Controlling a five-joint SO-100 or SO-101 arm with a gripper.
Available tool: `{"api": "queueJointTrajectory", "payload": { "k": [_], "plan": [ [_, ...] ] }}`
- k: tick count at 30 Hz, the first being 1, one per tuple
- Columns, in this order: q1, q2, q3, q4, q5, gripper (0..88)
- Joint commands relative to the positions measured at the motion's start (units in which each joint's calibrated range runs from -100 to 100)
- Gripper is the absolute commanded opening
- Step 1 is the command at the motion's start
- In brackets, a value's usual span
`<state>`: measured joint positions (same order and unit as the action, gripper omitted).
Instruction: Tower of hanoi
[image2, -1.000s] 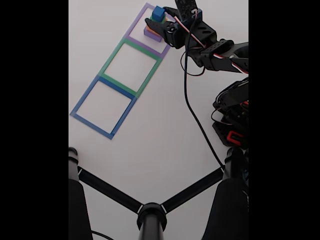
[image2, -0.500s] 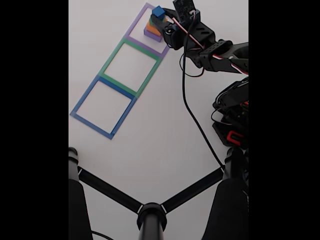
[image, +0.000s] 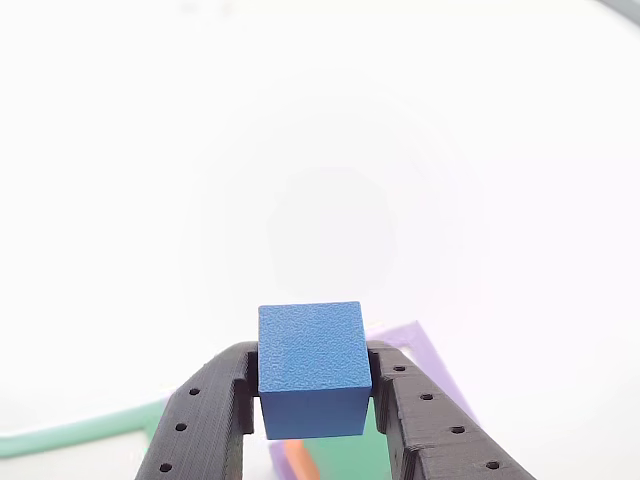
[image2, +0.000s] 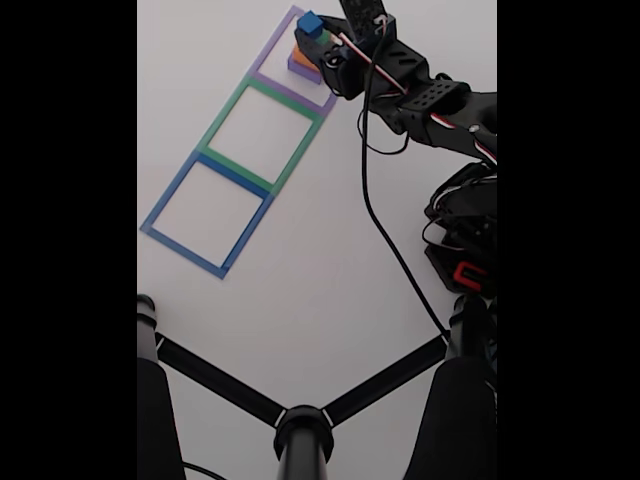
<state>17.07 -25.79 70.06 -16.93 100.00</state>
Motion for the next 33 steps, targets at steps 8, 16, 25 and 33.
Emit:
{"api": "queueJointTrajectory", "payload": {
  "k": [8,16,25,33],
  "plan": [
    [-5.98,-27.41,-31.49,70.72,0.00,0.8],
    [-12.07,-26.21,-64.38,106.98,0.00,0.8],
    [-15.81,-24.77,-74.65,115.64,0.00,1.2],
    [-14.97,-29.42,-56.20,104.96,0.00,1.2]
  ]
}}
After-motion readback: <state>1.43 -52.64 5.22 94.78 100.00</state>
